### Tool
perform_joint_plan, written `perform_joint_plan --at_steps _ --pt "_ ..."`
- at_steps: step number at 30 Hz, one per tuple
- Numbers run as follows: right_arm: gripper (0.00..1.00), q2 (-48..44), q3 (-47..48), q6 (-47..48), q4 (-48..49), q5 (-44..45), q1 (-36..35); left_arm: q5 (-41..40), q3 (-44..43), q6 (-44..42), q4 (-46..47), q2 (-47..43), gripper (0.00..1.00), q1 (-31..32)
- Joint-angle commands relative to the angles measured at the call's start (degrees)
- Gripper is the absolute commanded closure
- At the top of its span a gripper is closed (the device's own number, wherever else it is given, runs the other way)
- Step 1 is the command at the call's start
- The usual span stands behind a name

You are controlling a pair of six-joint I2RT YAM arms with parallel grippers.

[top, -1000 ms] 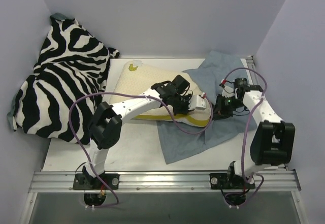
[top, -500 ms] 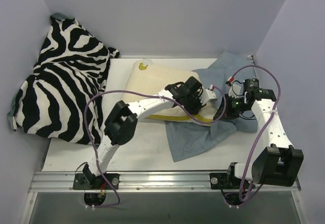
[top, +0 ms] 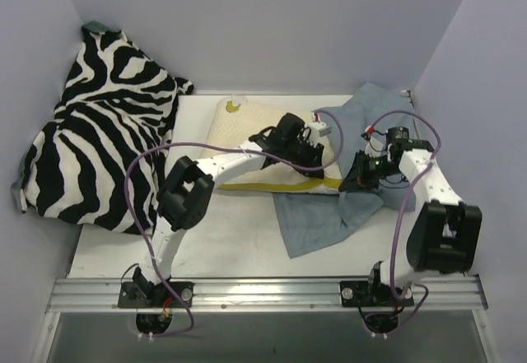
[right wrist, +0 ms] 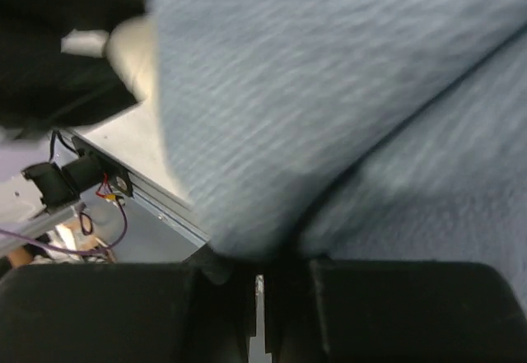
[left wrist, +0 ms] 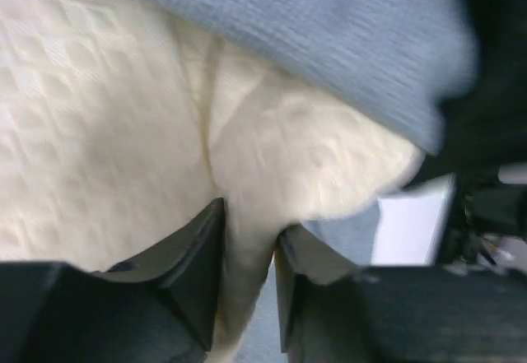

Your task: Put the pillow into the pillowcase

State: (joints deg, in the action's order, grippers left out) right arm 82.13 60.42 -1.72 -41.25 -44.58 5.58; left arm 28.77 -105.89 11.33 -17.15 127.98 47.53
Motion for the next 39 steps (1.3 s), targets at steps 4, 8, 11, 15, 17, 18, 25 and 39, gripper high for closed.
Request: perform_joint_plan --at_steps 4,8,11,15,17,18,25,39 --pt "1.00 9.0 3.8 -5.4 7.2 1.2 -0.3 7.2 12.1 3.9 10.1 -17.0 0.28 -1.7" --pt "1.00 9.5 5.5 -5.1 7.6 3.6 -0.5 2.2 14.5 -14.9 -1.9 -23.1 0.18 -2.3" --pt "1.00 12.0 7.0 -4.4 7.7 5.9 -2.0 3.3 23.9 -29.8 -4.9 -31.7 0.14 -2.9" --pt "1.00 15.2 9.4 -4.3 7.8 10.6 -4.8 2.9 31.4 -47.7 -14.6 -37.4 0.11 0.5" --pt "0.98 14.7 10.0 -3.2 6.5 11.3 -5.1 0.9 33.7 -54.2 -16.2 -36.8 0.11 2.1" --pt "0.97 13.9 10.1 -2.2 5.8 12.5 -5.2 0.7 34.5 -55.8 -16.3 -36.1 0.11 3.2" --pt "0.57 6.6 13.4 6.7 -3.2 21.2 -6.8 -2.8 43.0 -61.3 0.7 -31.8 0.10 9.8" --pt "0.25 14.1 25.0 18.1 -4.3 28.0 -26.6 -5.8 47.7 -71.9 10.2 -26.8 0.13 12.1"
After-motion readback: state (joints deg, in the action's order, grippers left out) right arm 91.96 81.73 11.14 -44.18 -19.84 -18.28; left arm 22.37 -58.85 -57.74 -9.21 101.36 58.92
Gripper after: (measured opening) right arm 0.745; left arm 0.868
